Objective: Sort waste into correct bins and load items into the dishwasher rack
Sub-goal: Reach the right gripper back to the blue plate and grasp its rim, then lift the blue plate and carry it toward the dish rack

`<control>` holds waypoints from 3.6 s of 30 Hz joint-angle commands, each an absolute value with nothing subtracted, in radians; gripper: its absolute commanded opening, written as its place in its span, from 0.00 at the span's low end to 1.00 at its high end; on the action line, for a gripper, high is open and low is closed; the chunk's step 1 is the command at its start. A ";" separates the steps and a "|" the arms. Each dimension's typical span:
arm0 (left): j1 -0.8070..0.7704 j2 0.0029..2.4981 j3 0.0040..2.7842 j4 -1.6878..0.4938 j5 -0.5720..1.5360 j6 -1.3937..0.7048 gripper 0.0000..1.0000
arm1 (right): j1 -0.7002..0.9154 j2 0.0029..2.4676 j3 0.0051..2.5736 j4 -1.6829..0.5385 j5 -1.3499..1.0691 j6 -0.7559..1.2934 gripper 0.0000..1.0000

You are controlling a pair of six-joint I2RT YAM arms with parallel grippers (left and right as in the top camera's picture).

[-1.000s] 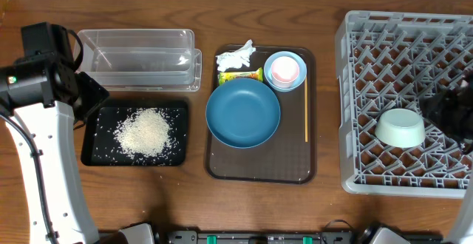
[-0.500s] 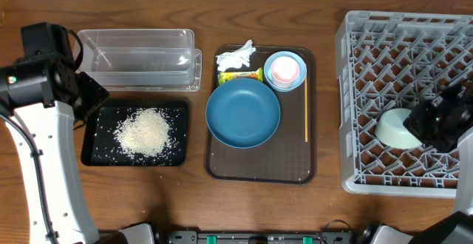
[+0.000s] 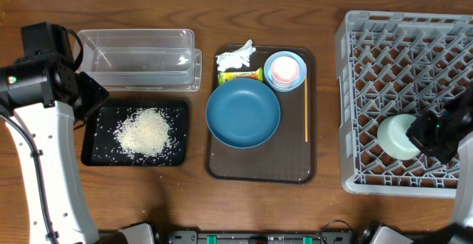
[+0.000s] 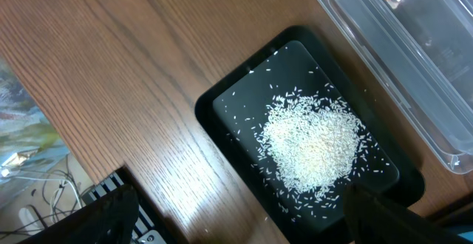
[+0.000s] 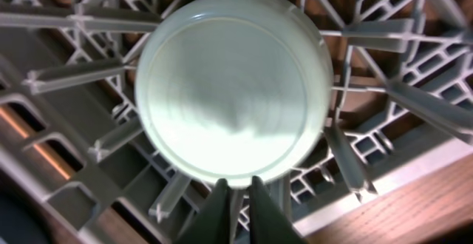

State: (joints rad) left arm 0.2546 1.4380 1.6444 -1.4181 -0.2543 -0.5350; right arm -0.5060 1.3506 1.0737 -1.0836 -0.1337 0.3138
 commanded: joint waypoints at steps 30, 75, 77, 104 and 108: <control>0.259 1.431 1.647 -1.425 -0.271 -0.537 0.91 | 0.653 1.695 1.548 -1.063 -0.153 0.193 0.87; 0.259 1.431 1.647 -1.425 -0.271 -0.536 0.90 | 0.941 2.149 2.021 -1.176 -0.137 0.307 0.01; 0.259 1.431 1.647 -1.425 -0.271 -0.537 0.90 | 0.914 2.145 2.113 -1.252 -0.157 0.307 0.01; 0.259 1.431 1.647 -1.425 -0.271 -0.536 0.90 | -0.517 1.903 2.204 -1.548 -1.016 -0.331 0.01; 0.259 1.431 1.647 -1.425 -0.271 -0.536 0.90 | -0.654 1.903 2.047 -1.460 -1.229 -0.437 0.01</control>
